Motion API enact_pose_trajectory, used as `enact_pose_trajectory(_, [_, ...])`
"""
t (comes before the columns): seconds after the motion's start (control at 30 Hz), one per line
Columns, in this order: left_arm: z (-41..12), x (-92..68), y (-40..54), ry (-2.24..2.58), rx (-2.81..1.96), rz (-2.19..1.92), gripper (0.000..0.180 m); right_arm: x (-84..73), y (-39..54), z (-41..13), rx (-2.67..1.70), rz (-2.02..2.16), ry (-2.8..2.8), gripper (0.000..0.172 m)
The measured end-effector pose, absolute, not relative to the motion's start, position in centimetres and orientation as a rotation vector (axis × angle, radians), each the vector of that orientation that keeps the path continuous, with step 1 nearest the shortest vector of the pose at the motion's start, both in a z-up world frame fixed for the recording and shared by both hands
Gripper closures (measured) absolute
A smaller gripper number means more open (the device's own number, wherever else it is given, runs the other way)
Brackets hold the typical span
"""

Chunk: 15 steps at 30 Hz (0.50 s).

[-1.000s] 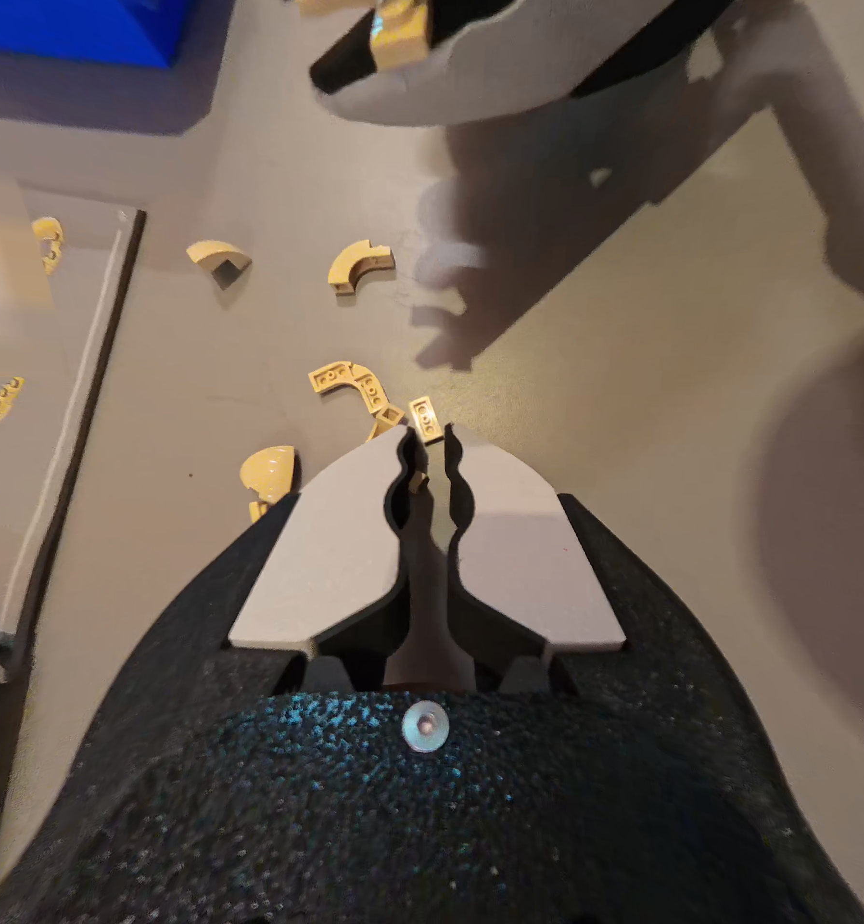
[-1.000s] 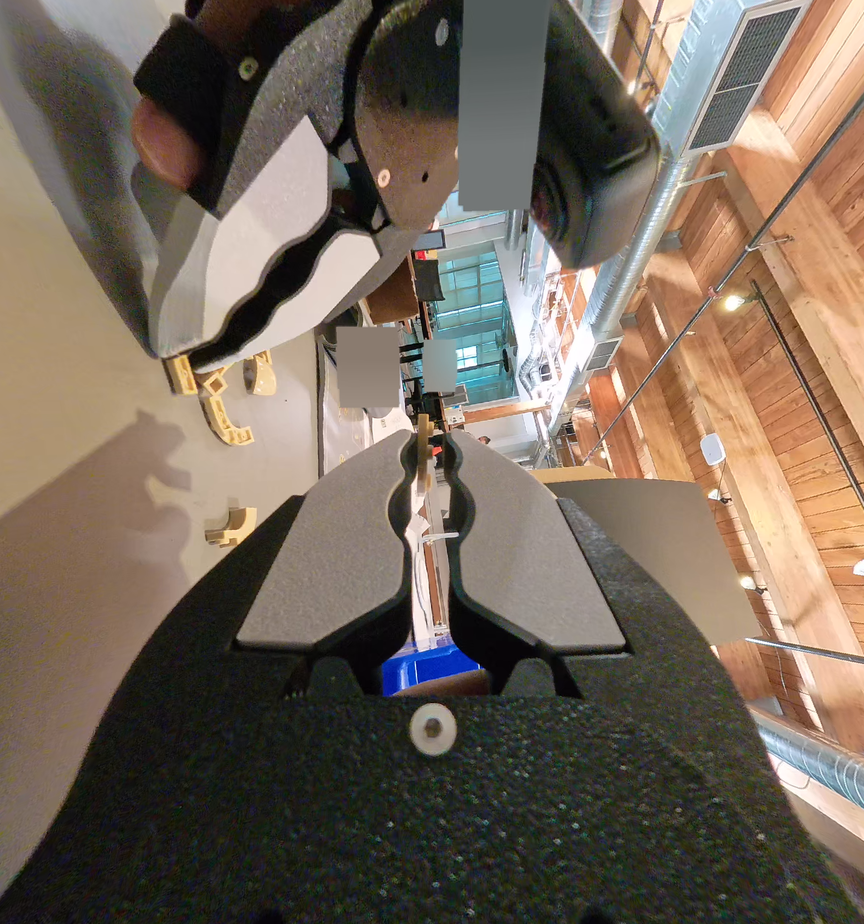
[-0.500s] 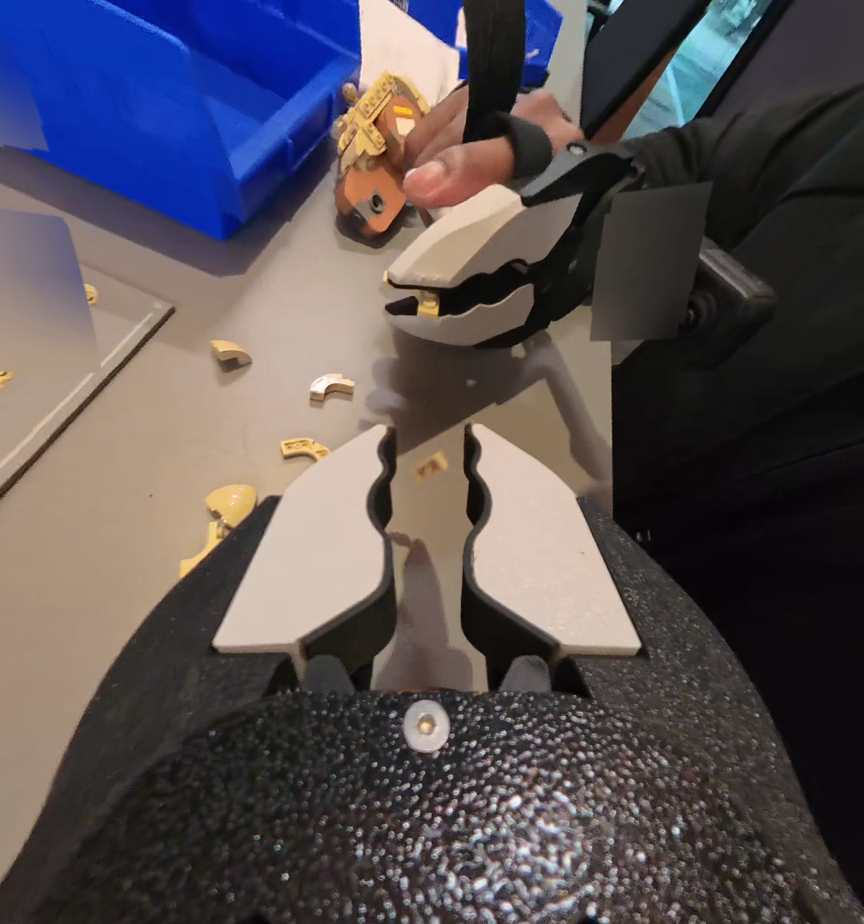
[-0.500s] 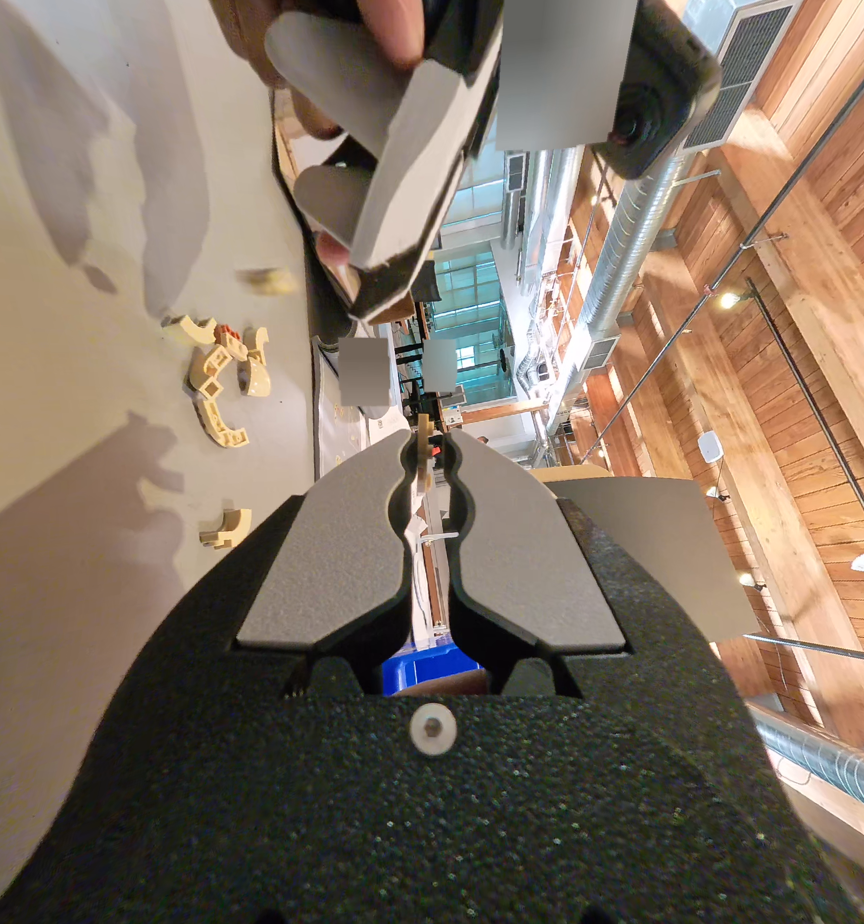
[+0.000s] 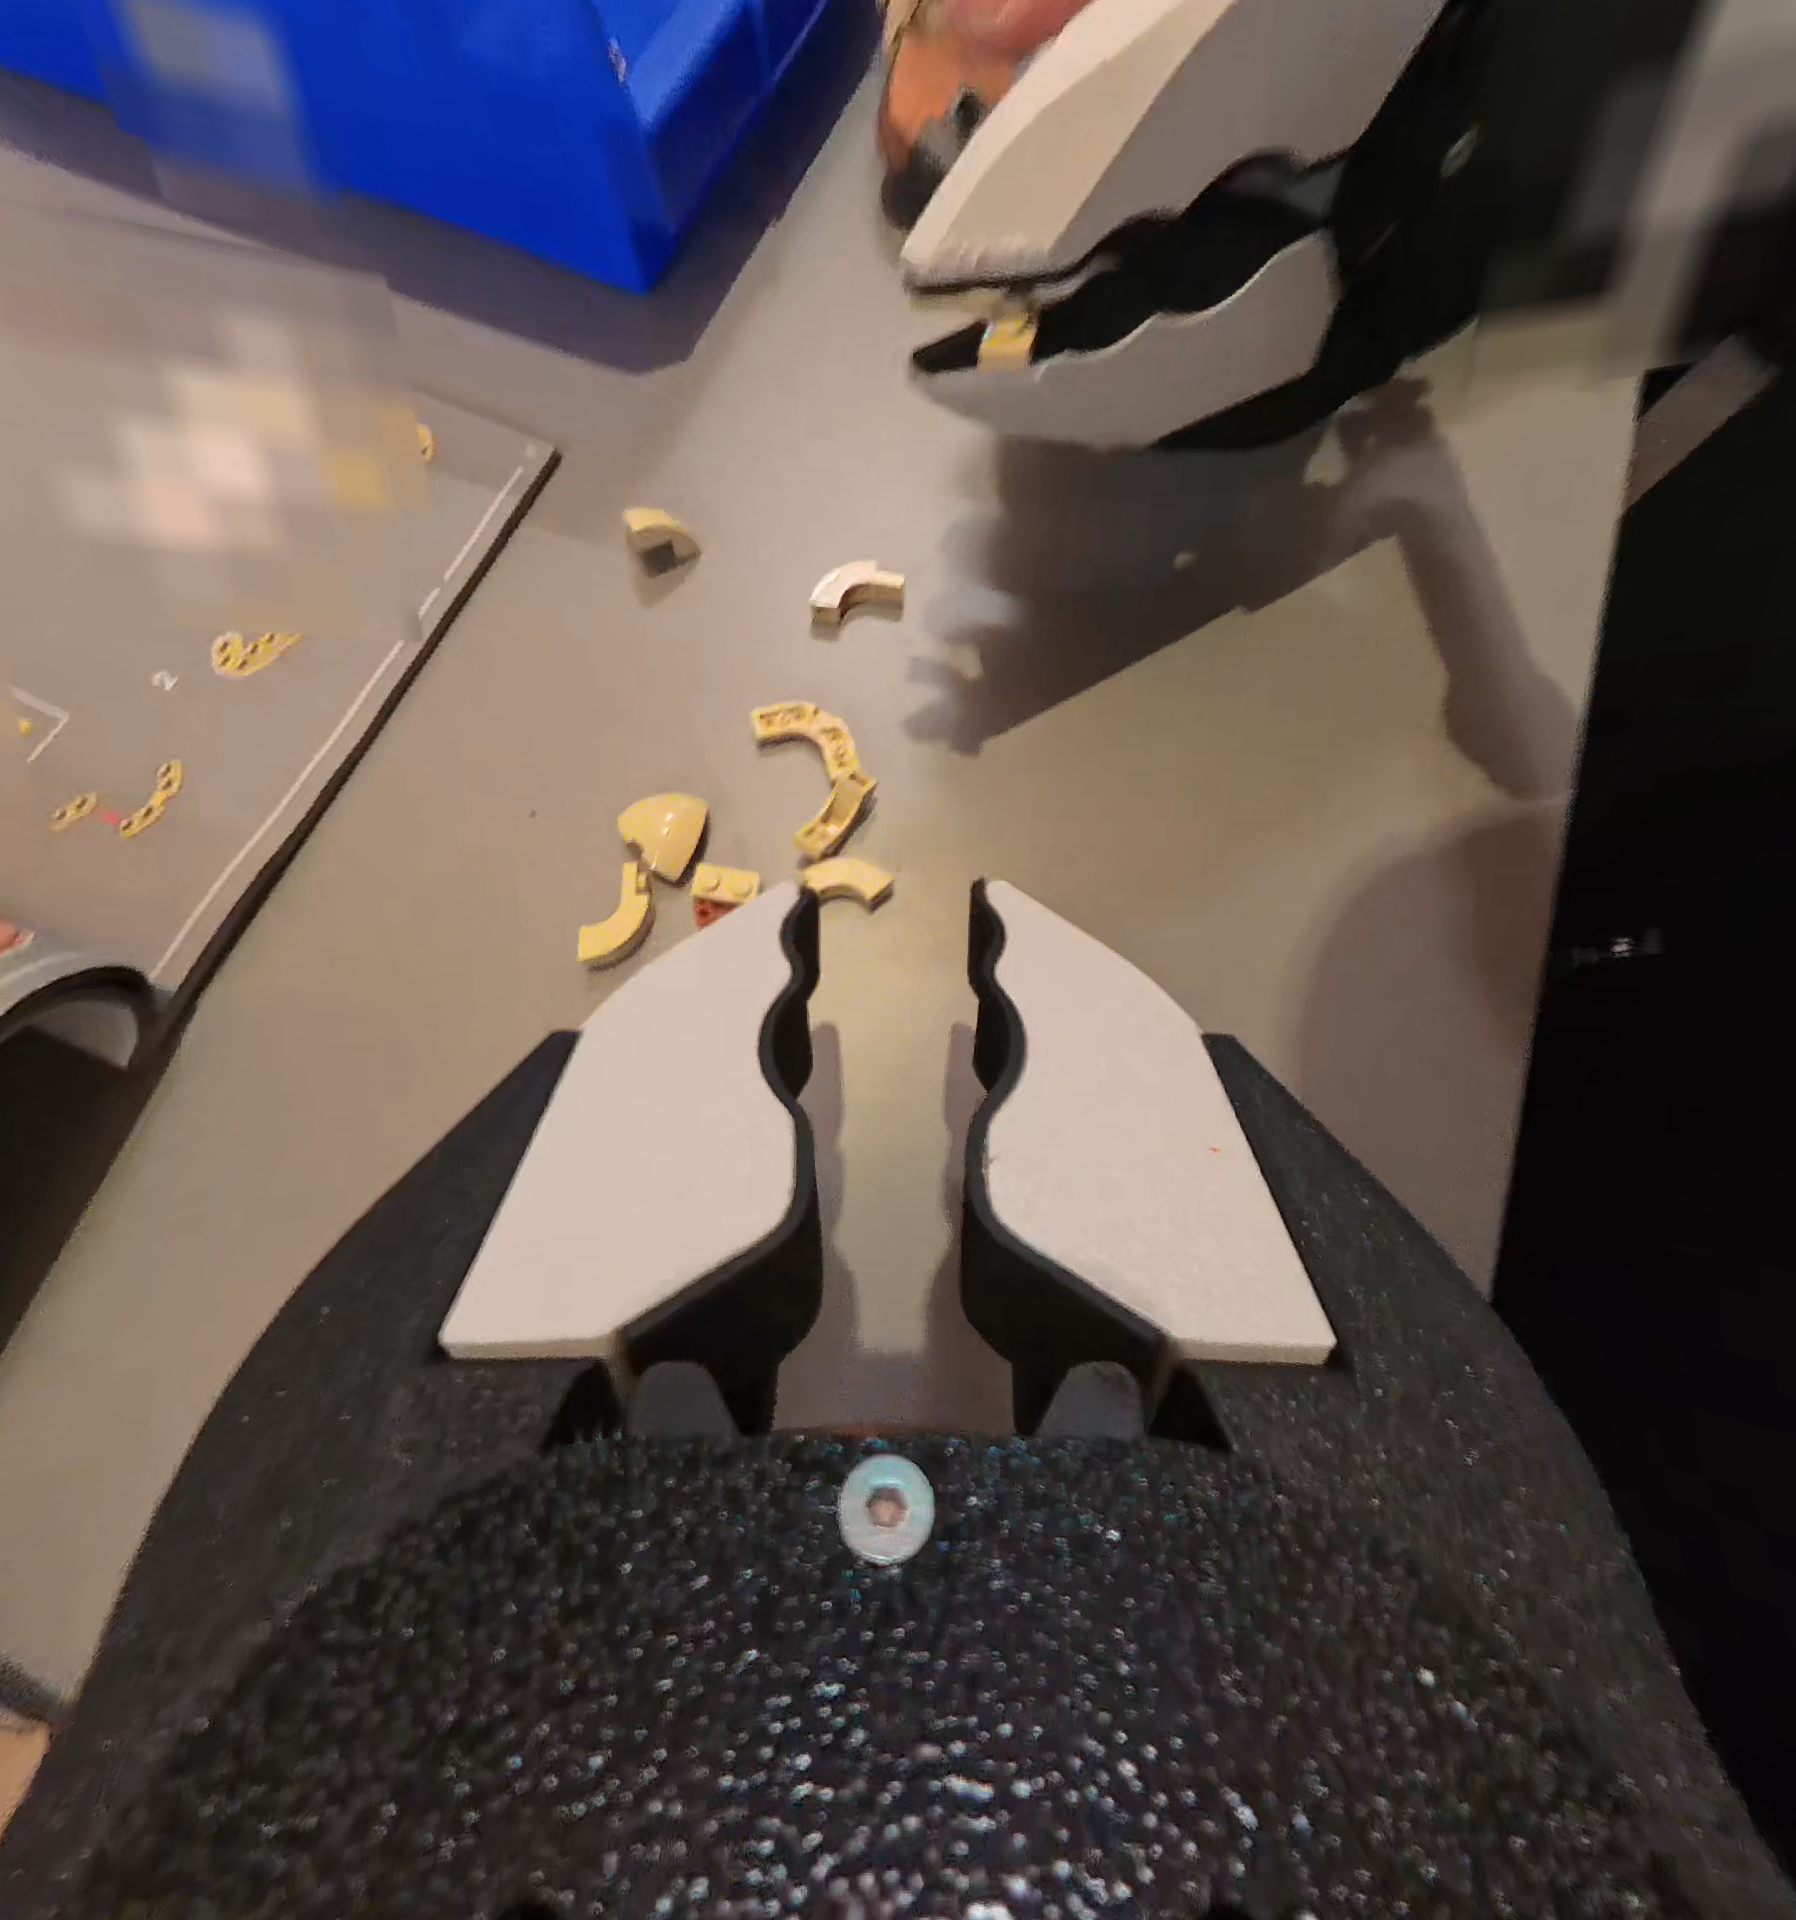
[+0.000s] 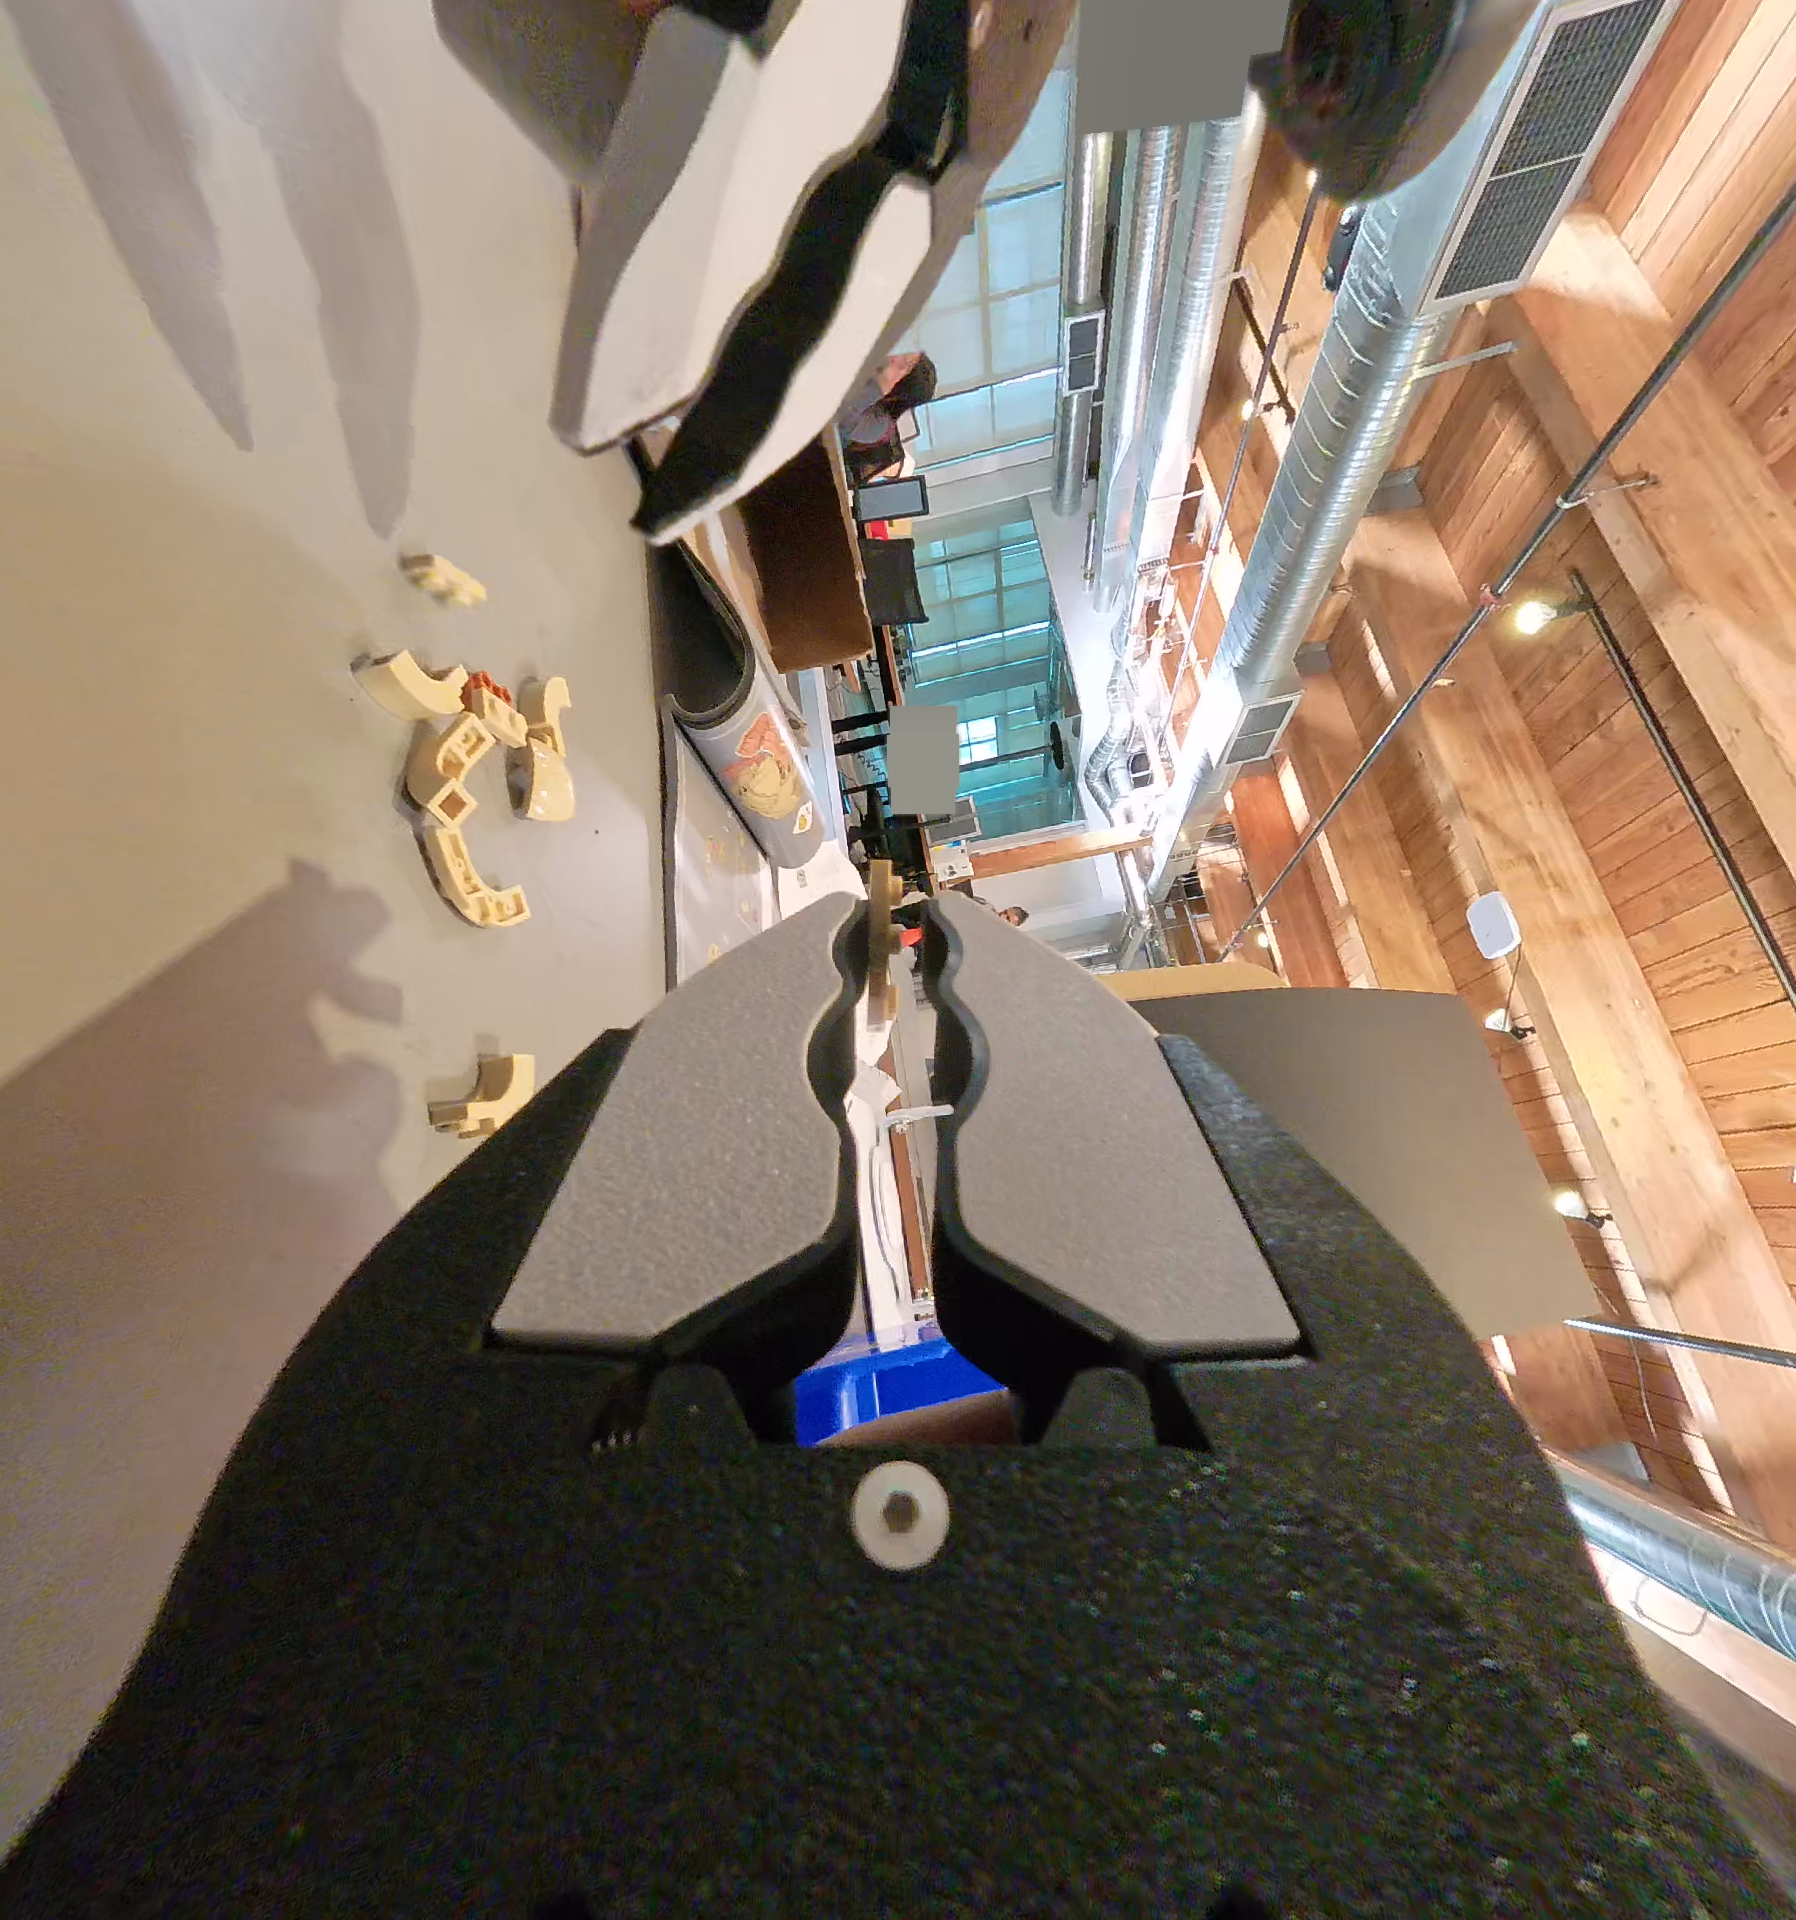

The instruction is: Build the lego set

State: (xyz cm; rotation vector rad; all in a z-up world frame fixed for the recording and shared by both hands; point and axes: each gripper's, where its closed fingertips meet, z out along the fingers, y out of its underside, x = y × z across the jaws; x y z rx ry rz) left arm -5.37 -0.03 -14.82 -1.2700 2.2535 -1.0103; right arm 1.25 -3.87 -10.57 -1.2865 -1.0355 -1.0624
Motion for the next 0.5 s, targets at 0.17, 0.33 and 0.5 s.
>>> enact_pose_trajectory(0.17, [-17.6,-4.9,2.7,2.249,-1.354,-0.75,0.155,1.2,-3.9,-10.4,-1.282,-1.07,-1.034,0.163])
enact_pose_trajectory(0.33, [-19.0,-4.8,3.6,2.272,-1.382,-0.686,0.156,1.2,-3.9,-10.6,-1.284,-1.064,-1.039,0.163])
enact_pose_trajectory(0.5, [-20.1,-4.0,3.2,2.295,-1.403,-0.696,0.156,1.1,-4.0,-10.5,-1.282,-1.063,-1.04,0.163])
